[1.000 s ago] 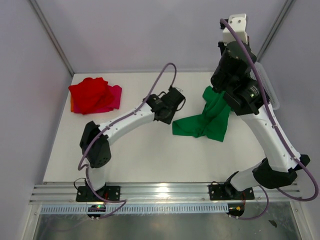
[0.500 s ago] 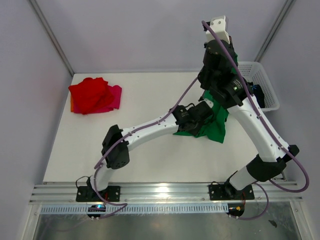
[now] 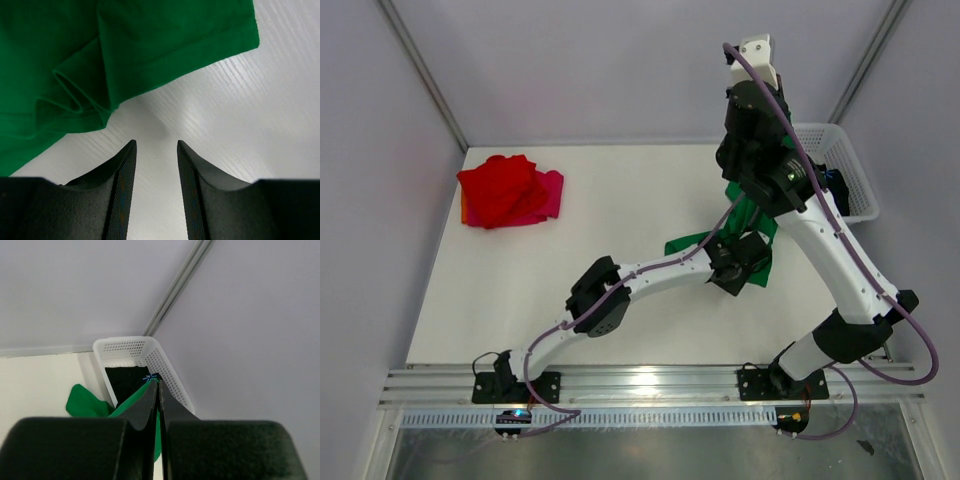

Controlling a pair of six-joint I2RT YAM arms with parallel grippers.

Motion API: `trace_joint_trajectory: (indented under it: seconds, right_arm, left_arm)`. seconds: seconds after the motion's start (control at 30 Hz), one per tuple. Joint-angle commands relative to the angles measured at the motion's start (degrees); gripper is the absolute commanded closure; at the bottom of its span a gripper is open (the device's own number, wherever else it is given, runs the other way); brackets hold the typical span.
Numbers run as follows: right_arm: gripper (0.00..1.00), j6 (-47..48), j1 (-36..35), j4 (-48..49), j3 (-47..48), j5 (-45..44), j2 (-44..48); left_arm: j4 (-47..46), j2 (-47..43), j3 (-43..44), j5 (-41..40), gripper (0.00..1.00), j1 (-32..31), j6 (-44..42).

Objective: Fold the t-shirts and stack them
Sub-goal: Flatten out the tshirt

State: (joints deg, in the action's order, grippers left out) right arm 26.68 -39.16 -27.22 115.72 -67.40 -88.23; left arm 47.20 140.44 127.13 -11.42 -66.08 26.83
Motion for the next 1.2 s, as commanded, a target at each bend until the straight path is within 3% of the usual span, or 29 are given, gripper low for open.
trace_joint_trajectory:
  seconds: [0.0, 0.13, 0.4, 0.53, 0.77, 1.03, 1.17]
  right_arm:
    - [0.97, -3.3, -0.3, -1.4, 2.0, 1.7, 1.8]
    - [0.97, -4.5, -0.3, -2.5, 0.5, 2.8, 2.6]
    - [0.97, -3.5, -0.3, -2.1, 0.5, 2.8, 2.8]
    - [0.97, -3.0, -0.3, -2.0, 0.2, 2.9, 3.0]
    - [0.97, -2.2, -0.3, -2.3, 0.3, 3.1, 3.1]
    - [0.97, -3.6, -0.4, -5.6, -0.1, 3.6, 4.1]
    - [0.97, -5.8, -0.6, -7.2, -2.4, 4.2, 5.6]
  left_arm:
    - [-4.9, -0.1, -1.4, 1.6, 0.59, -0.4, 1.2]
    - [-6.3, -1.1, -2.0, 1.3, 0.60, -0.4, 0.1]
    - [-5.8, 2.7, 6.5, 5.7, 0.58, -0.4, -1.3]
    - [-9.8, 2.2, 4.8, 7.5, 0.58, -0.4, -2.0]
    - [-14.4, 4.8, 5.7, 2.8, 0.54, -0.4, -6.5]
    - [-14.5, 7.5, 4.4, -5.2, 0.54, 0.7, -3.5]
    - [-14.9, 5.7, 1.3, -8.2, 0.55, 3.8, 2.2]
